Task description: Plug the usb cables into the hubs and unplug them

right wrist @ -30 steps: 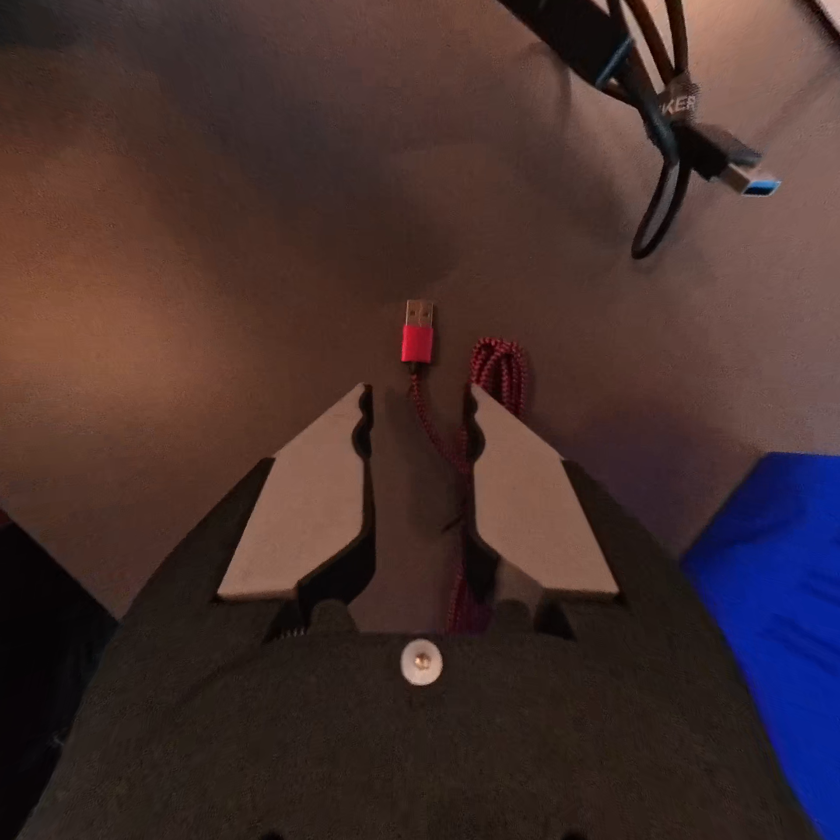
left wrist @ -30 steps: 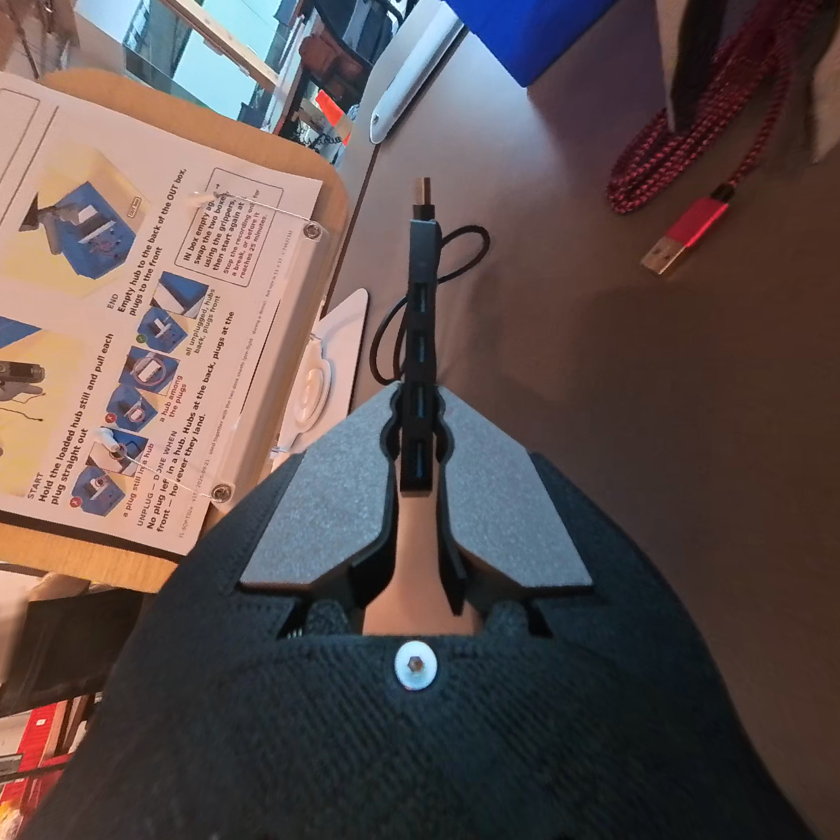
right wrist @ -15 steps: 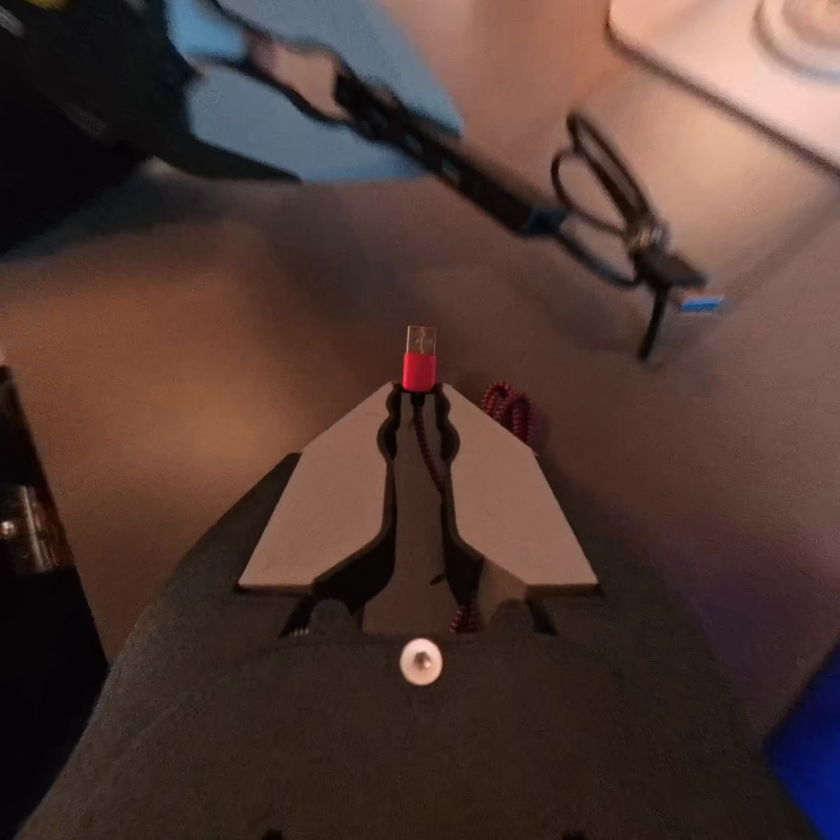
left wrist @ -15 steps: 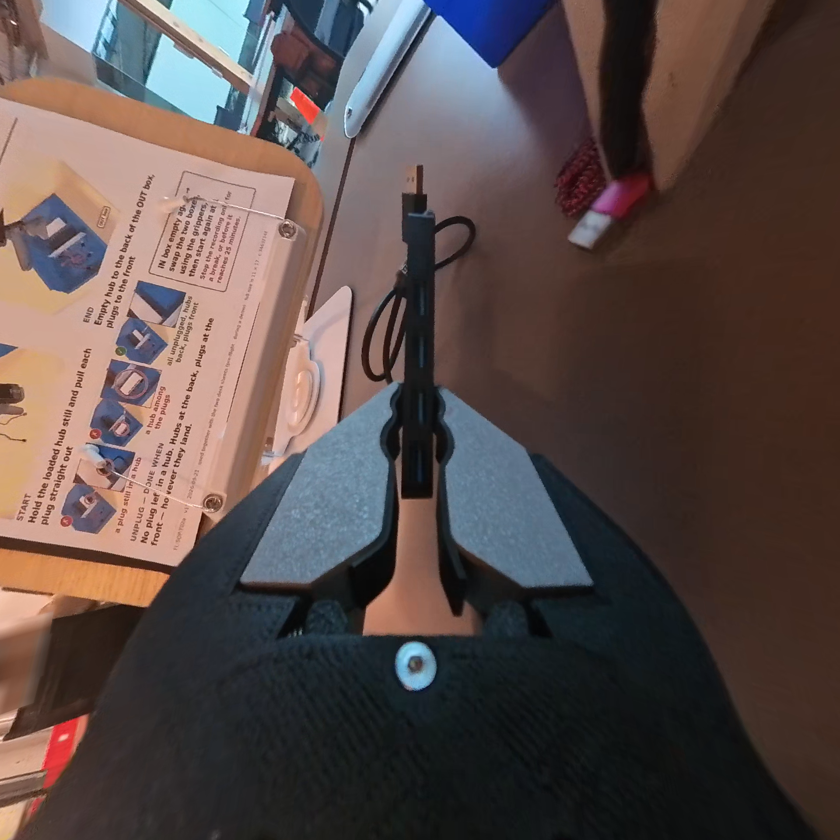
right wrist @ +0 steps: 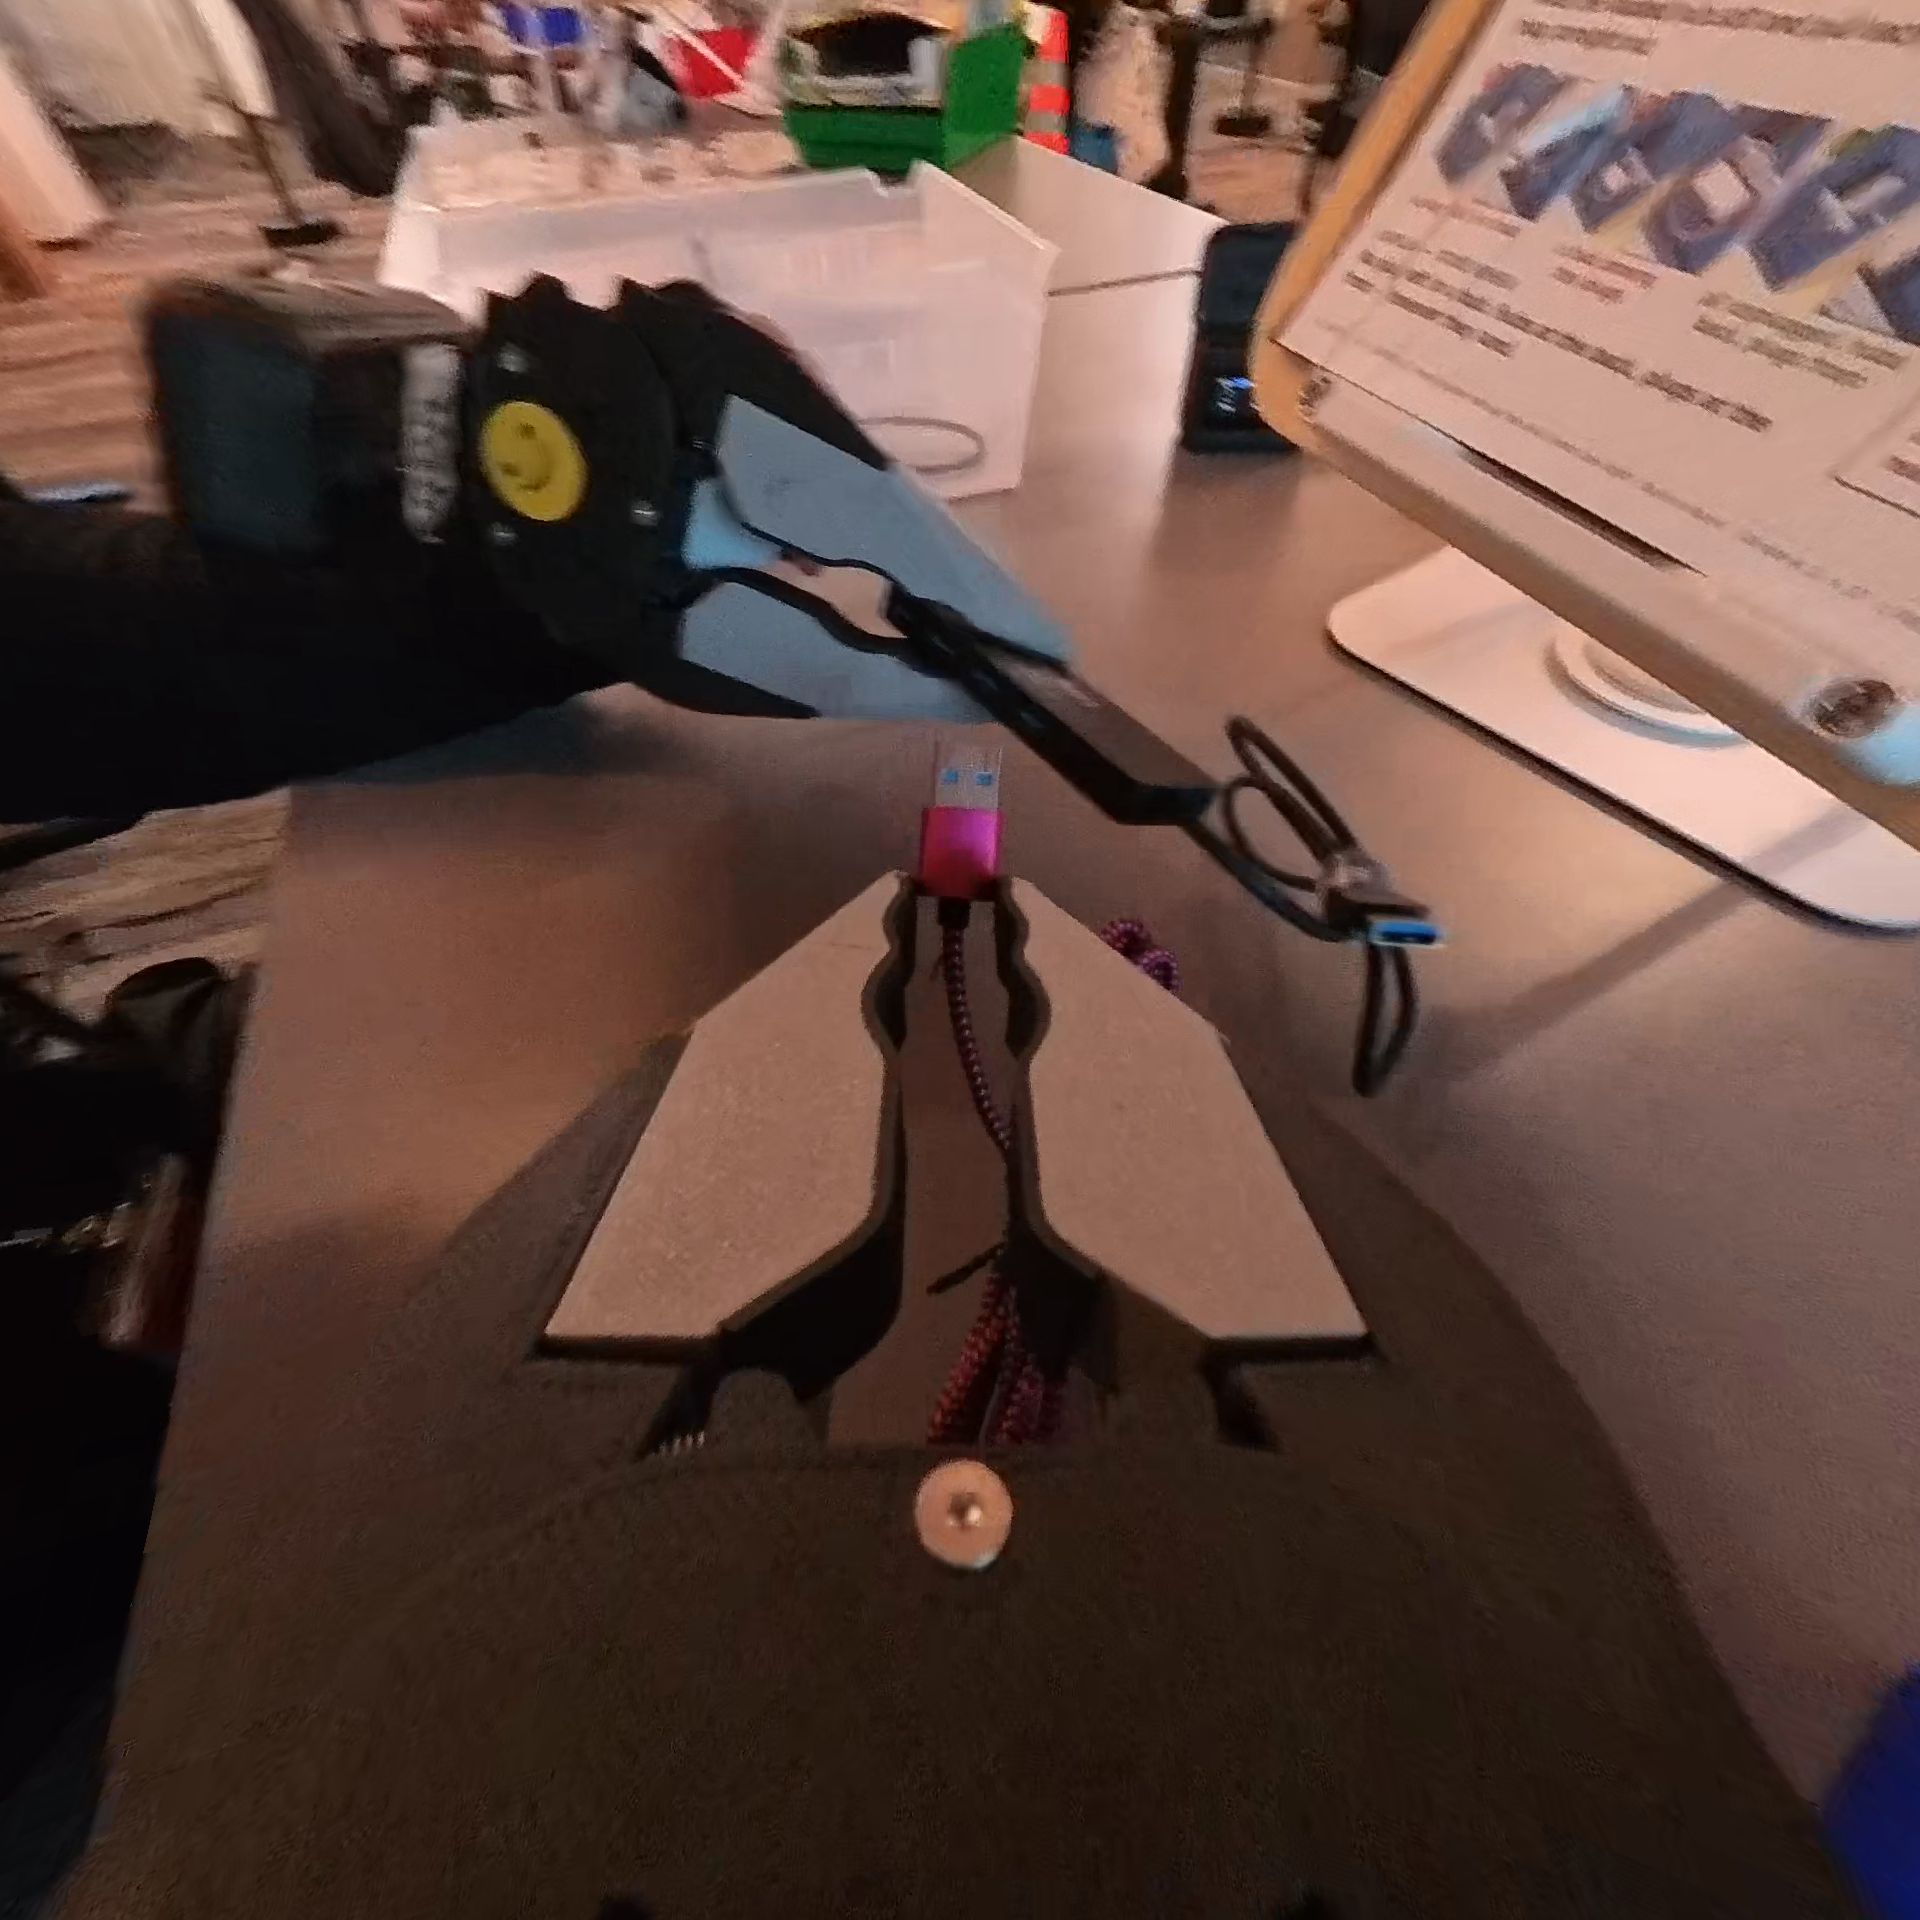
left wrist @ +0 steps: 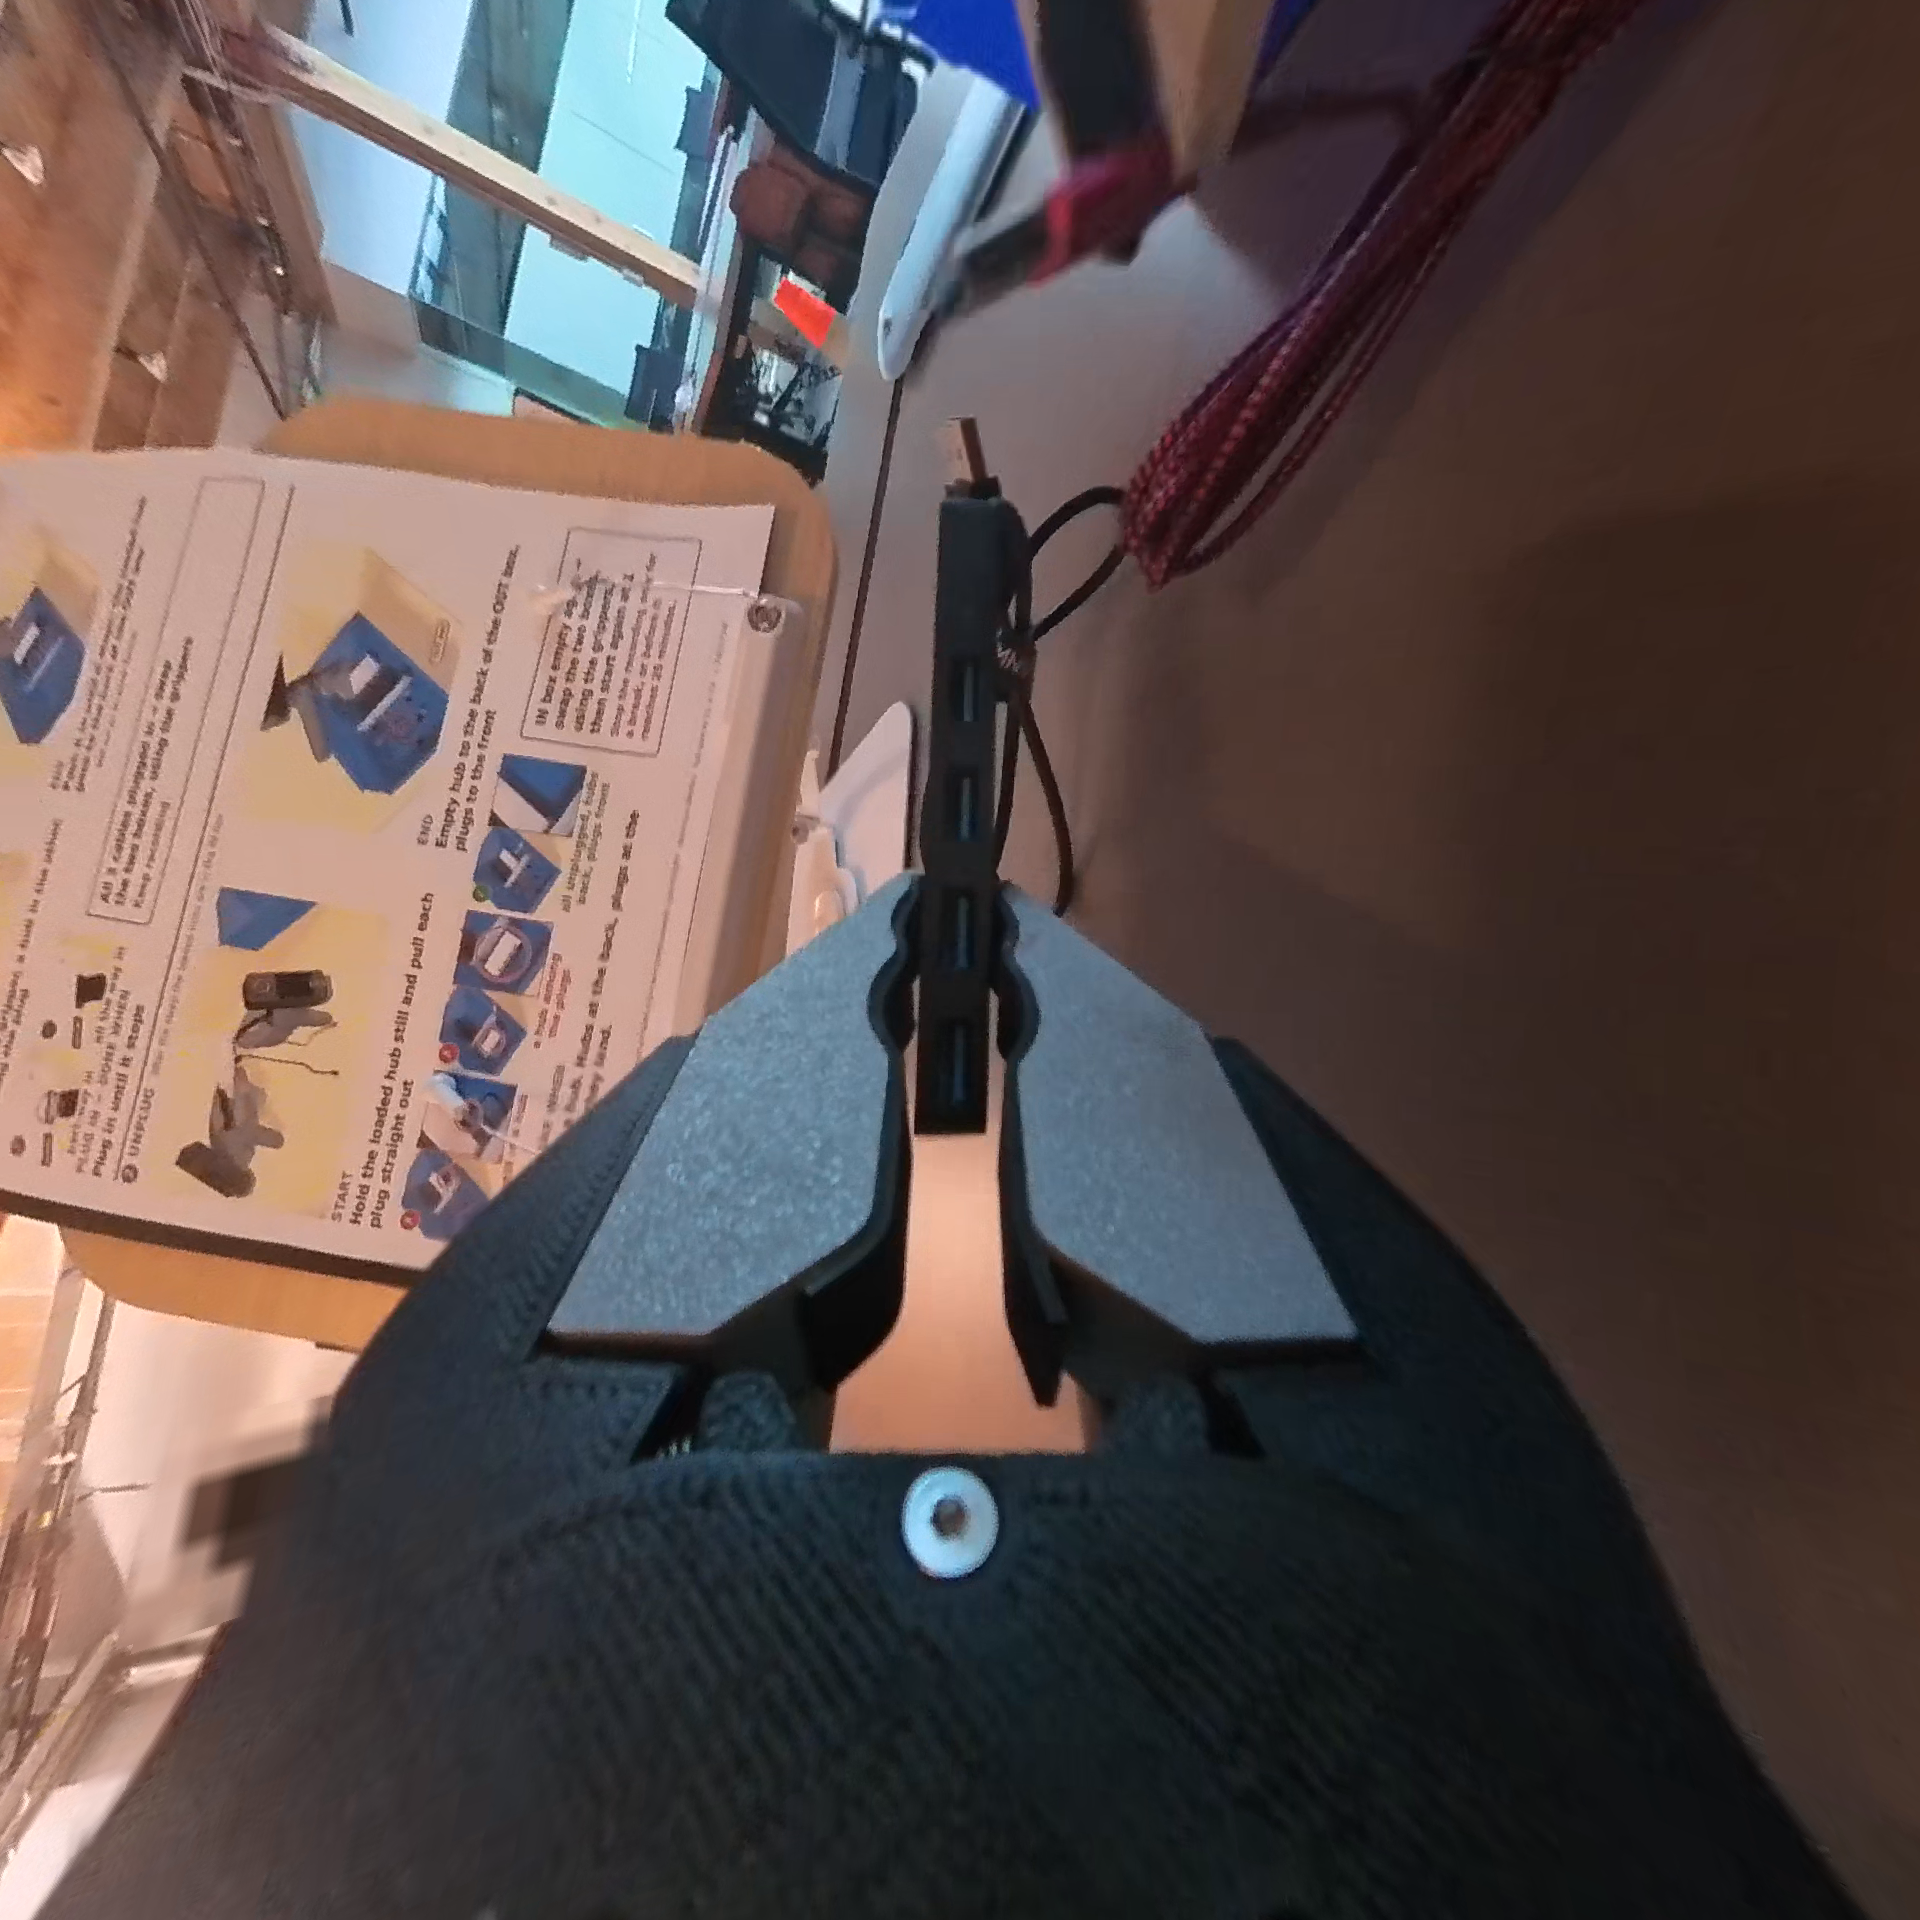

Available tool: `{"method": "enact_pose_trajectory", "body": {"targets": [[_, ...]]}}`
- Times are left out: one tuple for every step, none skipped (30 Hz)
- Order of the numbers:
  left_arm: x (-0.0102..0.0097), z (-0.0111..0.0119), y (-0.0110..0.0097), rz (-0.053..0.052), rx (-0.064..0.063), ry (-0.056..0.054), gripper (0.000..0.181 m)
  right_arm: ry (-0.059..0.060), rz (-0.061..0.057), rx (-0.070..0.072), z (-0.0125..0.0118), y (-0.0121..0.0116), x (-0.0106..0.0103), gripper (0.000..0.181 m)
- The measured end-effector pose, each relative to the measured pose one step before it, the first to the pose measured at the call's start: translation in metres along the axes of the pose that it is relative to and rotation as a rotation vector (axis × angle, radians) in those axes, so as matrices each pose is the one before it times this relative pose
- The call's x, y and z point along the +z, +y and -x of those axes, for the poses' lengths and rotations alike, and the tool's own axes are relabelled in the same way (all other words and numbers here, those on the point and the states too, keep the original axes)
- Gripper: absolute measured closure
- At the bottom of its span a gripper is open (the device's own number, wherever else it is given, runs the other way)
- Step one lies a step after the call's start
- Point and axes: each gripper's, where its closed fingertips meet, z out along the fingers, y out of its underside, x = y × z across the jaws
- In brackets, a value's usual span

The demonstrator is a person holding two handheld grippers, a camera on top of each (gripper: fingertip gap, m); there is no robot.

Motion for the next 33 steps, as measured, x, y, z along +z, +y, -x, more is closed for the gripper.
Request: {"method": "enact_pose_trajectory", "body": {"targets": [[-0.00036, -0.0019, -0.00348, -0.0117, 0.0092, 0.0045, 0.173, 0.0481, 0.017, 0.0114, -0.00818, 0.00382, 0.00042, 0.17], [-0.00074, -0.00213, -0.00409, -0.0153, 0.0082, 0.0064, 0.173, 0.0407, 0.0155, 0.0116, -0.00697, 0.0034, 0.00111, 0.17], [-0.00097, -0.00211, -0.00445, -0.0169, 0.0062, 0.0066, 0.173, 0.022, 0.0111, 0.0071, -0.00368, 0.00235, 0.00146, 0.17], [-0.00122, -0.00125, -0.004, -0.0129, 0.0052, 0.003, 0.173, 0.0031, 0.0045, -0.0003, -0.00001, 0.00093, 0.00133, 0.17], [-0.00063, -0.00052, -0.0022, -0.0028, 0.0038, -0.0003, 0.173, 0.0009, -0.0015, -0.0038, 0.00077, -0.00032, 0.00095, 0.17], [-0.00071, -0.00026, -0.00258, -0.0069, 0.0024, -0.0014, 0.173, 0.0017, -0.0004, -0.0042, 0.00093, -0.00028, 0.00088, 0.17], [-0.00097, 0.00016, -0.00328, -0.0148, -0.002, -0.0023, 0.173, 0.0006, 0.0041, -0.0016, 0.0008, 0.00059, 0.00101, 0.17], [-0.00099, -0.00041, -0.0035, -0.0175, -0.0124, 0.0042, 0.173, 0.0064, 0.0052, 0.0008, -0.00043, 0.00068, 0.00079, 0.17], [-0.00126, -0.00005, -0.00369, -0.0202, -0.0203, 0.0055, 0.173, 0.0078, 0.001, 0.0007, -0.00082, 0.00016, 0.00041, 0.169], [-0.00132, 0.00034, -0.00373, -0.0214, -0.0227, 0.0043, 0.173, -0.0003, -0.0036, 0.0013, -0.00001, -0.00037, -0.00005, 0.17], [-0.00108, 0.00054, -0.00286, -0.0181, -0.0173, 0.004, 0.173, -0.0035, -0.0059, 0.0037, 0.0002, -0.00075, -0.00054, 0.169], [-0.0006, 0.00034, -0.00111, -0.0077, -0.0085, 0.0018, 0.173, -0.0043, -0.0068, 0.006, 0.00007, -0.00077, -0.00051, 0.169], [-0.00008, 0.00041, -0.00023, -0.0009, -0.0006, -0.0022, 0.173, -0.0023, -0.0034, 0.0079, -0.00056, -0.0001, -0.00021, 0.169], [-0.00012, -0.00029, -0.00073, -0.0032, 0.0017, -0.0007, 0.173, -0.0021, 0.0015, 0.0072, -0.00054, 0.00052, 0.0001, 0.169], [-0.00014, -0.00057, -0.00162, -0.0071, -0.0018, 0.0018, 0.174, -0.0004, 0.0022, 0.0032, -0.00058, 0.00037, 0.00015, 0.17], [-0.00042, -0.00057, -0.00265, -0.0123, -0.0084, 0.0036, 0.173, 0.0026, 0.0001, 0.0007, -0.00074, 0.00017, 0.0001, 0.169], [-0.00061, -0.00054, -0.00346, -0.0171, -0.0128, 0.0056, 0.173, 0.0034, -0.0011, 0.0011, -0.00069, -0.00005, 0.00006, 0.169], [-0.00049, -0.00099, -0.00343, -0.0155, -0.0121, 0.0071, 0.173, 0.0019, -0.0013, 0.0019, -0.00053, -0.00007, 0.00006, 0.17], [-0.00021, -0.0018, -0.00331, -0.0129, -0.006, 0.0095, 0.173, 0.0002, 0.0013, 0.0012, -0.0002, 0.00035, 0.00026, 0.169], [0.00023, -0.00191, -0.00238, -0.0042, 0.0048, 0.005, 0.174, 0.0005, 0.0022, -0.0012, -0.00019, 0.00041, 0.00011, 0.169], [0.00044, -0.0011, -0.00116, 0.0041, 0.0155, -0.0021, 0.174, 0.0016, 0.0037, -0.0031, -0.0001, 0.00061, 0.00006, 0.169], [0.00062, -0.00056, -0.00023, 0.0056, 0.0175, -0.0043, 0.173, 0.0031, 0.0046, -0.0057, -0.00027, 0.00068, -0.00011, 0.169], [0.0005, -0.00051, -0.00003, 0.0035, 0.009, -0.001, 0.173, 0.0041, 0.0042, -0.0095, -0.00002, 0.00061, -0.00029, 0.169], [0.00042, -0.00015, 0.00035, 0.0014, -0.0001, 0.001, 0.173, 0.0021, 0.0, -0.0148, 0.00067, -0.00025, -0.00064, 0.169], [0.00069, 0.00097, 0.00148, 0.0054, -0.0045, -0.0049, 0.173, -0.0005, -0.0016, -0.0178, 0.00127, -0.00069, -0.00086, 0.169], [0.00086, 0.00251, 0.00311, 0.0181, -0.0017, -0.0146, 0.173, -0.0018, -0.0004, -0.0176, 0.00174, -0.00054, -0.00077, 0.169], [0.0006, 0.00284, 0.00368, 0.0234, 0.0066, -0.0174, 0.173, -0.0036, -0.0012, -0.0161, 0.00199, -0.00041, -0.00061, 0.169], [0.00024, 0.00254, 0.00276, 0.0177, 0.0116, -0.0165, 0.173, -0.0045, -0.0013, -0.0134, 0.00217, -0.00038, -0.00025, 0.169], [-0.0001, 0.00175, 0.00184, 0.0129, 0.0093, -0.0127, 0.173, -0.003, 0.0001, -0.0102, 0.00174, 0.0, -0.00002, 0.169], [-0.00023, 0.00131, 0.00117, 0.0102, 0.0046, -0.0087, 0.173, -0.0015, 0.0025, -0.0064, 0.00143, 0.00055, 0.00038, 0.169], [-0.00018, 0.00142, 0.00058, 0.0063, 0.004, -0.0096, 0.173, -0.0009, 0.0059, -0.0028, 0.00098, 0.001, 0.00077, 0.169], [-0.00012, 0.00186, 0.0006, 0.0057, 0.0087, -0.014, 0.173, -0.0022, 0.0075, -0.0017, 0.00089, 0.00124, 0.00093, 0.169], [0.00017, 0.00156, 0.00069, 0.0049, 0.0128, -0.0143, 0.173, -0.0018, 0.0067, -0.0019, 0.00082, 0.00111, 0.00099, 0.169]]}}
